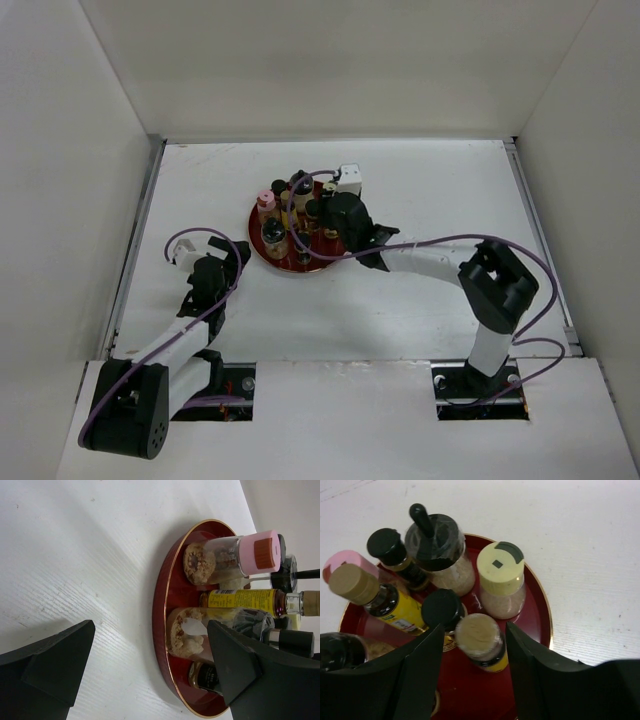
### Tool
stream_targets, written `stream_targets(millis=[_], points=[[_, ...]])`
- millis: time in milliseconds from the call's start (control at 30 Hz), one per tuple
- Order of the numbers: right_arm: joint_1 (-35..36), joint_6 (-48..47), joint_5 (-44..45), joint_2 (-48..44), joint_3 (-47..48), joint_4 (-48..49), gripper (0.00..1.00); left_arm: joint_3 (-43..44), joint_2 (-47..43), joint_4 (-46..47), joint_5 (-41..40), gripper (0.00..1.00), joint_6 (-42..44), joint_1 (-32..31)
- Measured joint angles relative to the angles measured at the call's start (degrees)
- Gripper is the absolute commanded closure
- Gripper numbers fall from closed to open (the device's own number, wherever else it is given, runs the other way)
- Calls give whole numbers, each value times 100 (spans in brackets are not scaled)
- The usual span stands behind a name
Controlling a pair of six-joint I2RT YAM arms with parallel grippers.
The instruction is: Organize the condiment bottles
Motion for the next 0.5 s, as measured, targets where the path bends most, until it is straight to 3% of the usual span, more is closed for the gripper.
stream_targets(millis=[300,400,500], points=[[175,-44,66,-219,-61,118,14,0,7,-4,0,0,0,26],[184,-28,90,-678,-286,133,0,0,0,-22,-2,0,0,28],[184,-22,190,-1375,-673,166,0,0,-11,-57,-33,0,7,28]])
